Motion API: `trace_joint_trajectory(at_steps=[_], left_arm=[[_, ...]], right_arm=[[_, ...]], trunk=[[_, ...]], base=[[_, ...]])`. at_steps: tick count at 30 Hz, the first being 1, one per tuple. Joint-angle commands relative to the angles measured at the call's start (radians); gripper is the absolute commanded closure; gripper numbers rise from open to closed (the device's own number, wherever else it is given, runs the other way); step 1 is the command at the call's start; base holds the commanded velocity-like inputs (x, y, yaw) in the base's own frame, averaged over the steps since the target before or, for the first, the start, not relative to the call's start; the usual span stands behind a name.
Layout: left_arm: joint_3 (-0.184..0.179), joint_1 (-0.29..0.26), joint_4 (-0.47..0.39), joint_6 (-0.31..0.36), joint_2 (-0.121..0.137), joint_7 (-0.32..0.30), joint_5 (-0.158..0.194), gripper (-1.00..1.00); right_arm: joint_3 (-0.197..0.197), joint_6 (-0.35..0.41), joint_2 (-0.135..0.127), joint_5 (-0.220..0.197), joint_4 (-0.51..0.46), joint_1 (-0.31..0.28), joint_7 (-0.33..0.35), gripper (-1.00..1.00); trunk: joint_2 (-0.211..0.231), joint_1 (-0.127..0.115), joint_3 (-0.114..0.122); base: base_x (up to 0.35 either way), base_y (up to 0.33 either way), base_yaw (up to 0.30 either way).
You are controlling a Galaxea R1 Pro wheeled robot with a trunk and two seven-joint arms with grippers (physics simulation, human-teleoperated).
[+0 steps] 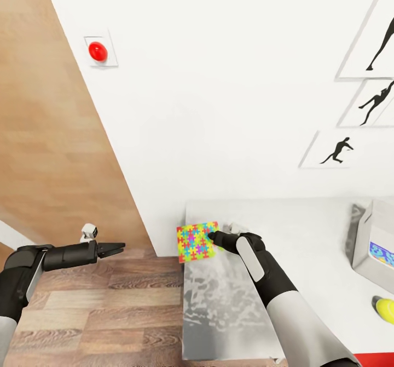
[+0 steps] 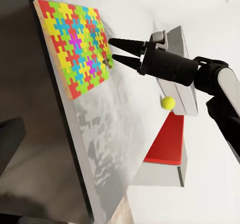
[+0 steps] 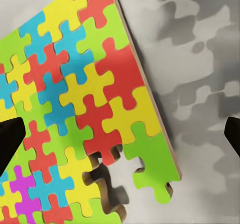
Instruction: Put all the toys in the child's room - the three board games (two on the bed and one on the table), the two jigsaw puzzles on the table, and the tennis ball on the table - inside the toy box on the table in the child's room.
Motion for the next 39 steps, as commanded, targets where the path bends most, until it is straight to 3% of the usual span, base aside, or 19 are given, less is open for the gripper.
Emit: trace_joint_trajectory(at_steps=[1,39], left_arm=[[0.000,-0.001,0.000,0.011,0.000,-0.004,0.000,-1.00],[0.001,-0.001,0.000,0.010,0.005,-0.004,0.001,-1.00]], right_arm=[[0.002,0.002,0.000,-0.011,-0.001,-0.001,-0.010,-1.00],[0.003,0.000,0.000,-0.011,-0.001,-0.001,-0.010,-1.00]], trunk=[[-0.002,0.000,-0.003],[-0.002,0.000,-0.012]], base=[[0.000,0.000,0.000],[0.000,0.079,0.000]])
